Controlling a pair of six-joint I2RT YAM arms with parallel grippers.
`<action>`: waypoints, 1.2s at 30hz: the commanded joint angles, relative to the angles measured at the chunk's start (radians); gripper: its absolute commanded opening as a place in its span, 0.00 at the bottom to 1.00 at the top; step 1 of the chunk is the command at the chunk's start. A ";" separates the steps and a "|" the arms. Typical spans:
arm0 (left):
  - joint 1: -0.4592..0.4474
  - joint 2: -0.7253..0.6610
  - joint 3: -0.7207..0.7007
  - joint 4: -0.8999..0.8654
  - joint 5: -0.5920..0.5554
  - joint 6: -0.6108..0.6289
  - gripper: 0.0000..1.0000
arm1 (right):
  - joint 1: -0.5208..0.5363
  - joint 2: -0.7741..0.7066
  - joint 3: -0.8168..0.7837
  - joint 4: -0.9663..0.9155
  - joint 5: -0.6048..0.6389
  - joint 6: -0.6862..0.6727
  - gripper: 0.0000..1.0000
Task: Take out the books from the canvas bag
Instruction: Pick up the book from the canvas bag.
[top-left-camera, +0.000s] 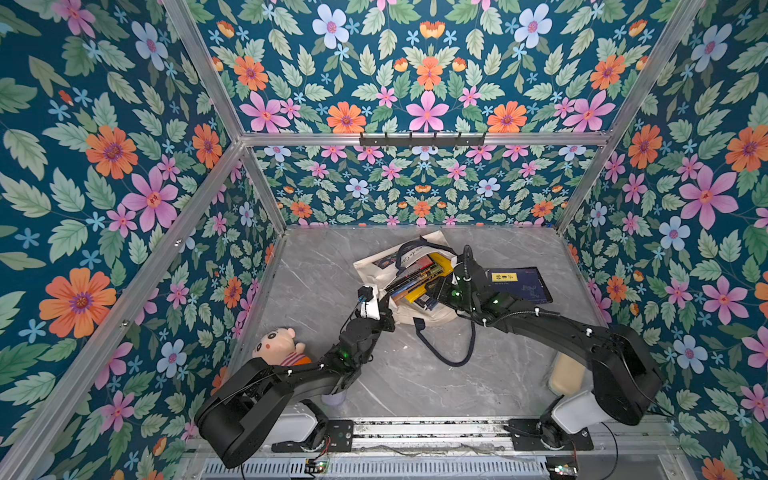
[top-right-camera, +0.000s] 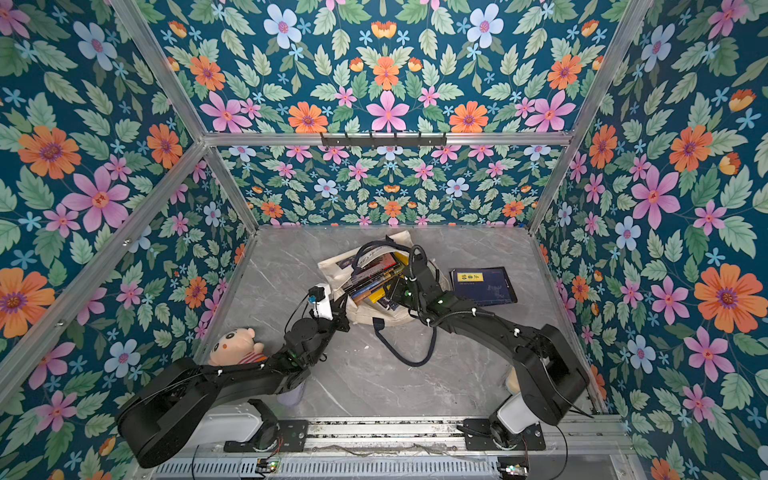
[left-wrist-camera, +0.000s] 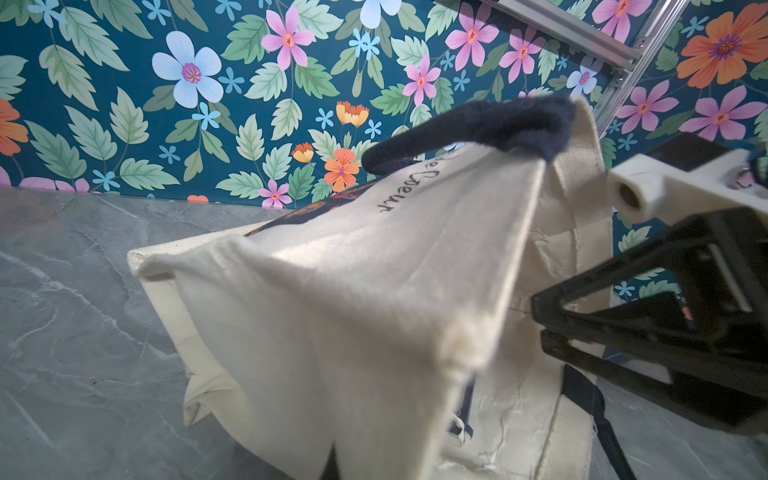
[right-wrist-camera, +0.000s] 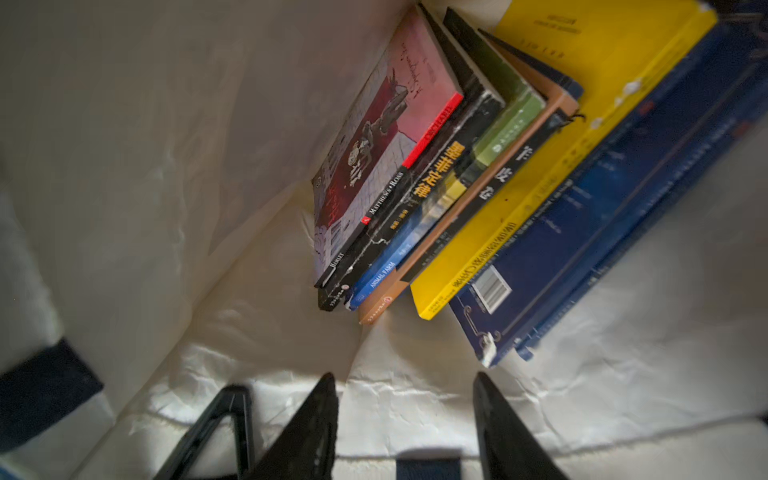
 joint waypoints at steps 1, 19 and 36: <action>0.002 0.001 0.003 0.057 0.000 0.013 0.00 | 0.009 0.069 0.062 0.039 0.019 0.020 0.49; 0.001 -0.003 0.005 0.057 0.004 0.017 0.00 | 0.016 0.293 0.257 0.058 0.107 0.063 0.39; 0.001 0.001 0.006 0.057 0.008 0.019 0.00 | 0.035 0.359 0.319 0.089 0.192 0.086 0.33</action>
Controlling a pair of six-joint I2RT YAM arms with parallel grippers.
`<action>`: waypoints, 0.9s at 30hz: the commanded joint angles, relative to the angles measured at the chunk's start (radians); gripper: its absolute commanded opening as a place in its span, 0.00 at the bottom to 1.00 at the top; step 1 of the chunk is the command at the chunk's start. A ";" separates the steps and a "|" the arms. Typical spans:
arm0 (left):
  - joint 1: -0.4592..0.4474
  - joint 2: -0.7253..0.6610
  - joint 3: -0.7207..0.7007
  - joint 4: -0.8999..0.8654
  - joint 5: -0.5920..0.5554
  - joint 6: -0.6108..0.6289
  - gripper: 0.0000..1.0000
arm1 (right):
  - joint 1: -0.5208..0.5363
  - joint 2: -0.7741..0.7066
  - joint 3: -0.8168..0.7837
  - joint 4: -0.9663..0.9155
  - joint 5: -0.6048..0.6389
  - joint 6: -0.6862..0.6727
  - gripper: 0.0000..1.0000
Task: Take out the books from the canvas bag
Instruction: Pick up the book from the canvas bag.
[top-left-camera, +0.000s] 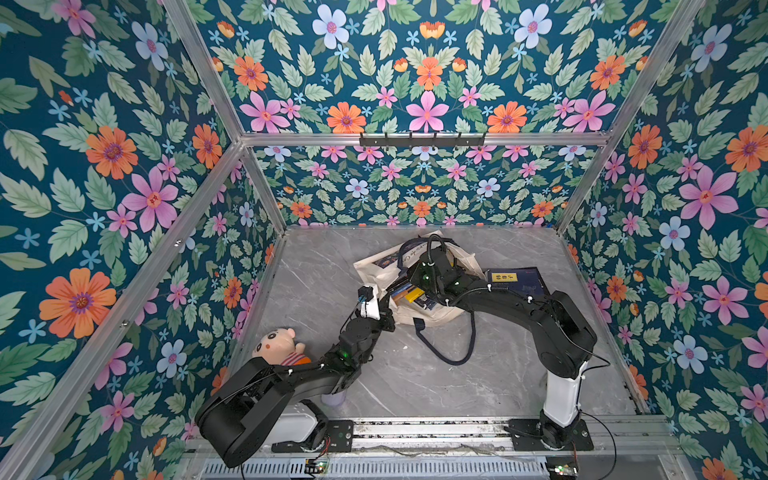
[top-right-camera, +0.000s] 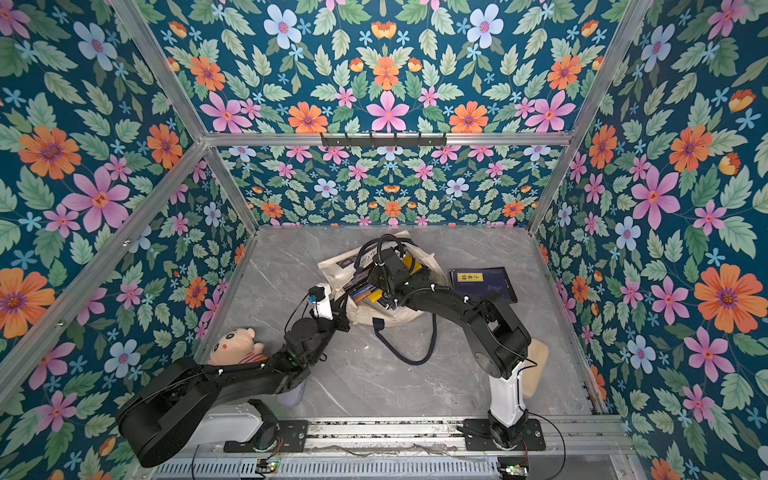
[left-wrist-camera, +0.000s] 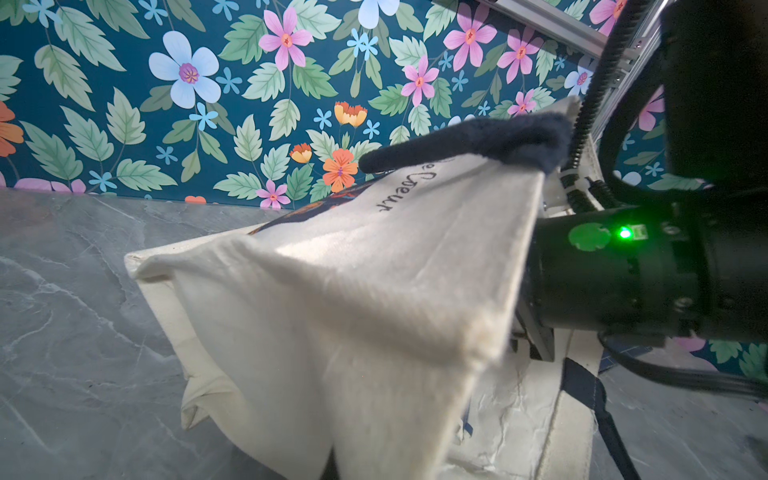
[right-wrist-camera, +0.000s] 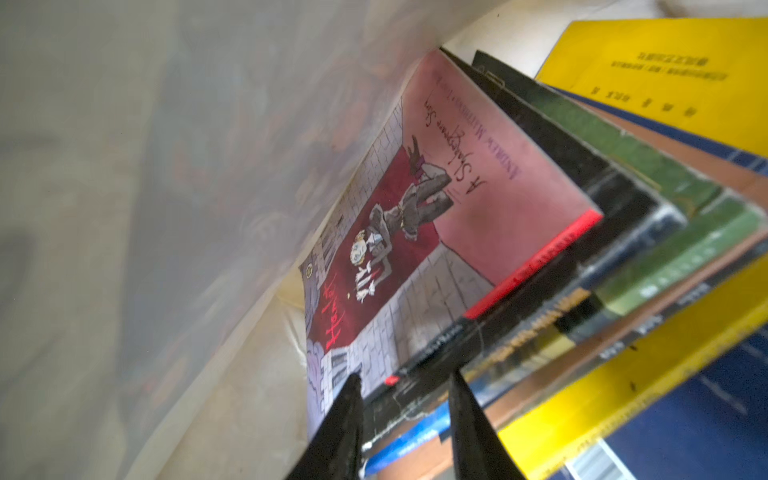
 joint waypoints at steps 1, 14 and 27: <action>0.002 -0.003 0.004 0.054 -0.002 0.017 0.00 | 0.009 0.010 0.007 0.070 0.040 0.027 0.32; 0.002 -0.014 0.000 0.053 -0.007 0.020 0.00 | 0.023 0.043 -0.003 0.113 0.131 0.060 0.29; 0.001 -0.009 0.001 0.054 0.000 0.015 0.00 | 0.047 0.025 -0.053 0.170 0.076 0.091 0.29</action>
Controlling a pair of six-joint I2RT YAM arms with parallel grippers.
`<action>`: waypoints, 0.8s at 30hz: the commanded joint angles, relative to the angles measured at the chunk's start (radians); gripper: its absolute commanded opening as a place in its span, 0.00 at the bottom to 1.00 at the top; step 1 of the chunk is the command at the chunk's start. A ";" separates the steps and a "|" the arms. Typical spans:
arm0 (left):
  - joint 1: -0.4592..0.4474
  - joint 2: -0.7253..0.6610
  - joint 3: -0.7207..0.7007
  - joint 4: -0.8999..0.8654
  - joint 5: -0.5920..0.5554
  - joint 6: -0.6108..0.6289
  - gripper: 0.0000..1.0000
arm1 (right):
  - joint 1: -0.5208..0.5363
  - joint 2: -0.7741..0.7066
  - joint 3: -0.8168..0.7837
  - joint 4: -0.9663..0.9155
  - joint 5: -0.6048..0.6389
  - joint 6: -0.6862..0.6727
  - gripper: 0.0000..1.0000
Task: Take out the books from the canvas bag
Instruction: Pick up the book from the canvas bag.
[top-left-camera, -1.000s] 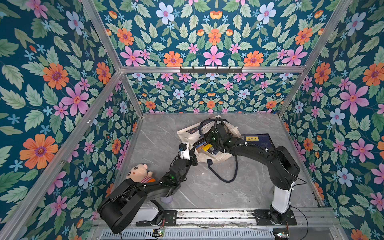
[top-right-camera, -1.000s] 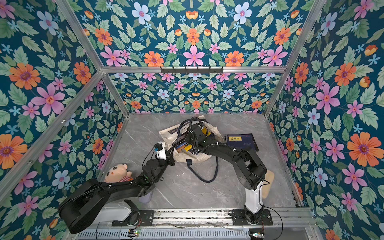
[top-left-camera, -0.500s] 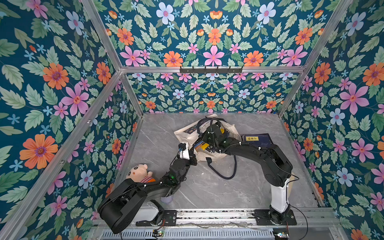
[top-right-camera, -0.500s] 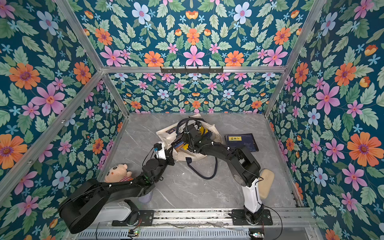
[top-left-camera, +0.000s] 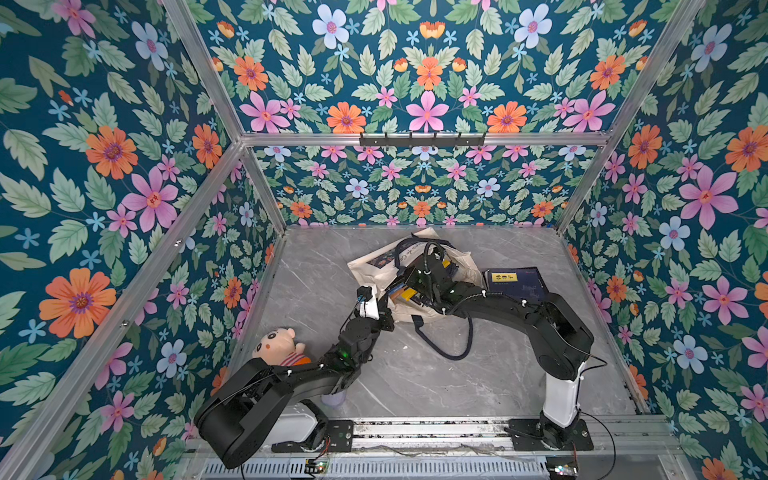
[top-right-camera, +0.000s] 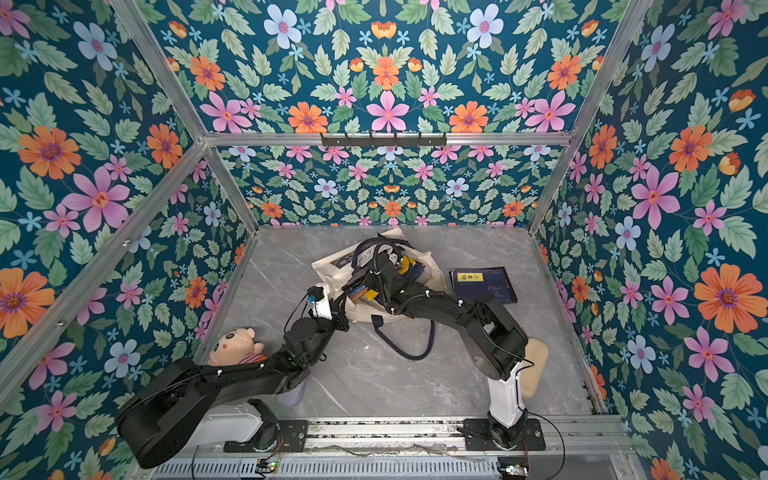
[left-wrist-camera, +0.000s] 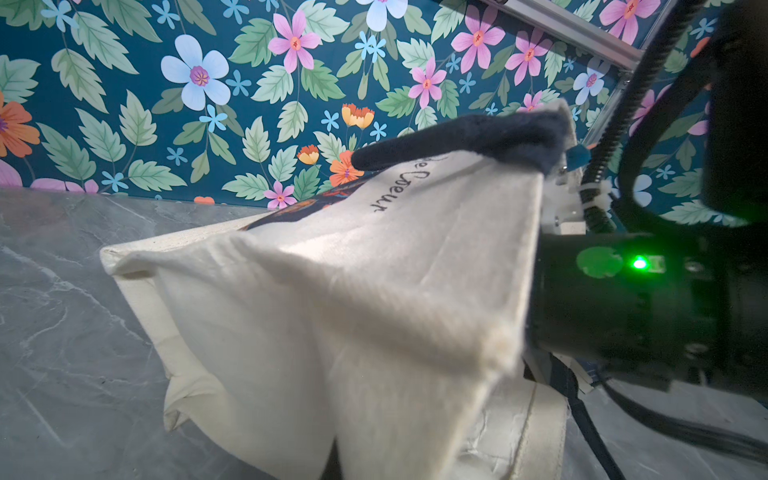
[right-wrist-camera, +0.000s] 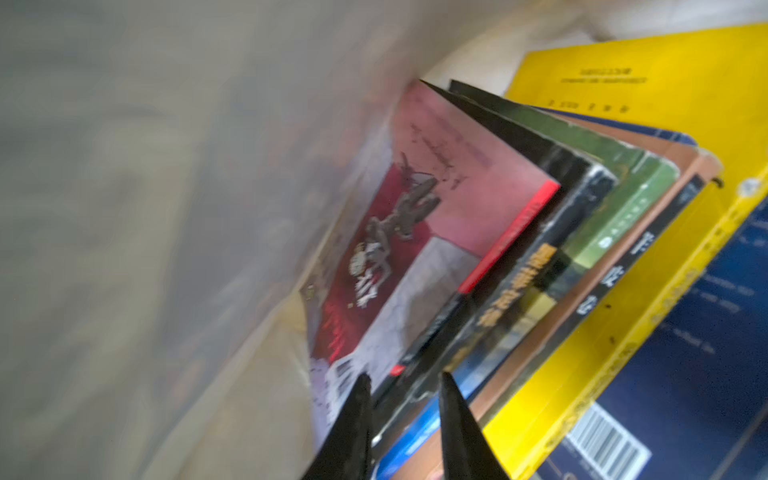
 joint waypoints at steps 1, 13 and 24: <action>0.000 -0.002 0.002 0.060 0.007 0.016 0.00 | 0.002 0.017 -0.004 0.043 -0.025 0.048 0.29; -0.001 0.002 0.004 0.063 0.012 0.016 0.00 | 0.002 0.087 0.002 0.137 -0.014 0.075 0.27; 0.000 0.006 0.004 0.065 0.015 0.015 0.00 | 0.003 0.138 0.018 0.222 -0.003 0.080 0.26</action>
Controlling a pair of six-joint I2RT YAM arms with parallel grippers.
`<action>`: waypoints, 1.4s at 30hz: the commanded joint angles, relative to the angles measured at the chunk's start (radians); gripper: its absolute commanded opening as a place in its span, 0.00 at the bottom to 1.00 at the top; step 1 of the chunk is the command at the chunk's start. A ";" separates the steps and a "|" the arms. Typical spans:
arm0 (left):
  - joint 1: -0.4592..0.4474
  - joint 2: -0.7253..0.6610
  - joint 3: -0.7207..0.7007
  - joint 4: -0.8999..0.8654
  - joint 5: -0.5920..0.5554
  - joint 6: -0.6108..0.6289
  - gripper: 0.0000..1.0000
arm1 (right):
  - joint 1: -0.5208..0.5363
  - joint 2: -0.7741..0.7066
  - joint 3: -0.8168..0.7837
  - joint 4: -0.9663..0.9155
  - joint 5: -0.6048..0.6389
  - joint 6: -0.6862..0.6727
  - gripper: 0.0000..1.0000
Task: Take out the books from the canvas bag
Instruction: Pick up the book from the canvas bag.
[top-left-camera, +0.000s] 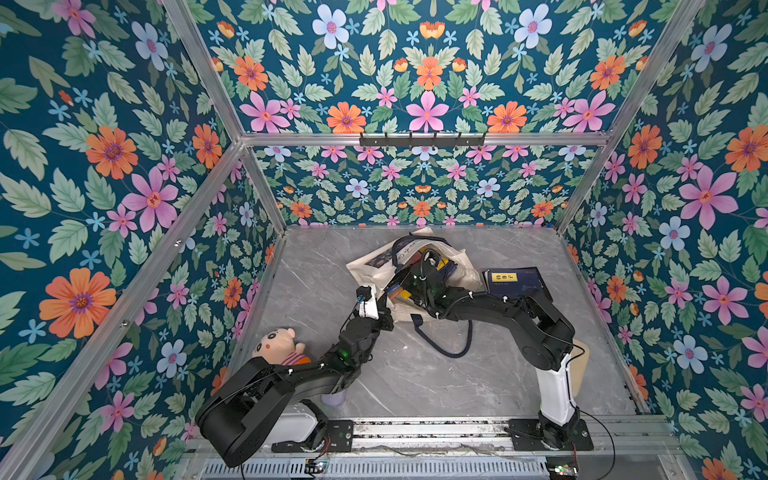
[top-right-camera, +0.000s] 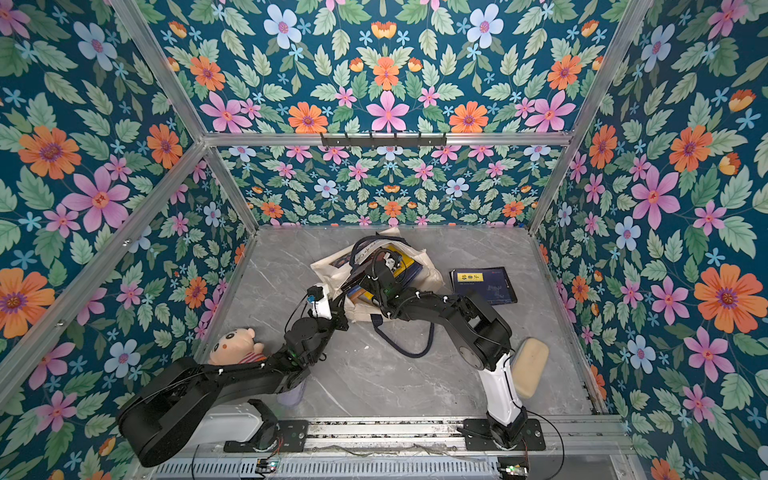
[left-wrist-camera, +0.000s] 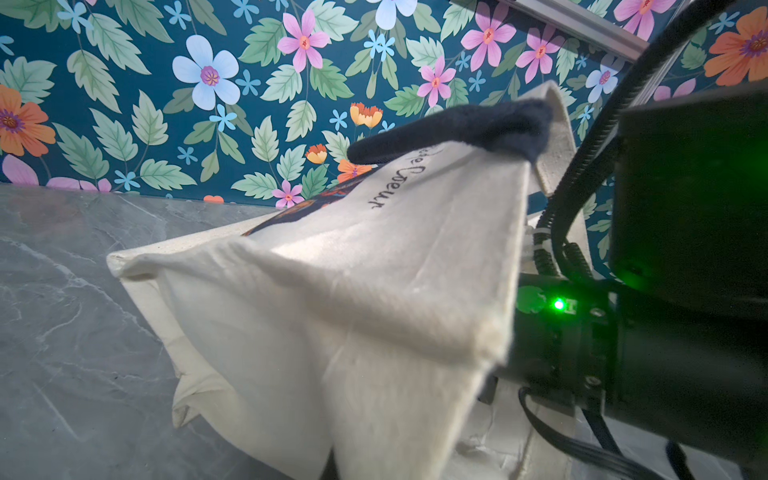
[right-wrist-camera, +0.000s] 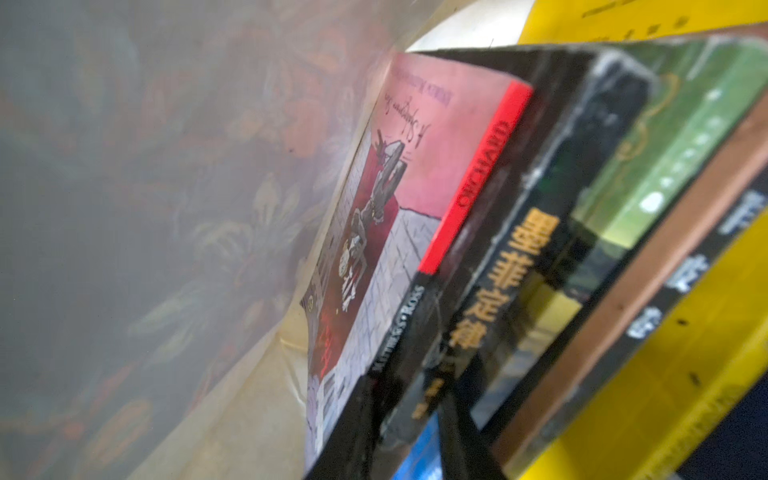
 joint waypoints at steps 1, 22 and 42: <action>-0.002 -0.004 0.003 0.065 0.030 0.016 0.00 | 0.001 0.020 0.012 0.029 0.013 0.012 0.23; -0.001 -0.006 0.003 0.063 0.019 0.008 0.00 | 0.015 -0.230 -0.201 -0.026 0.043 0.022 0.00; -0.002 -0.015 0.000 0.062 0.014 0.012 0.00 | -0.004 -0.175 -0.310 0.242 -0.005 0.008 0.49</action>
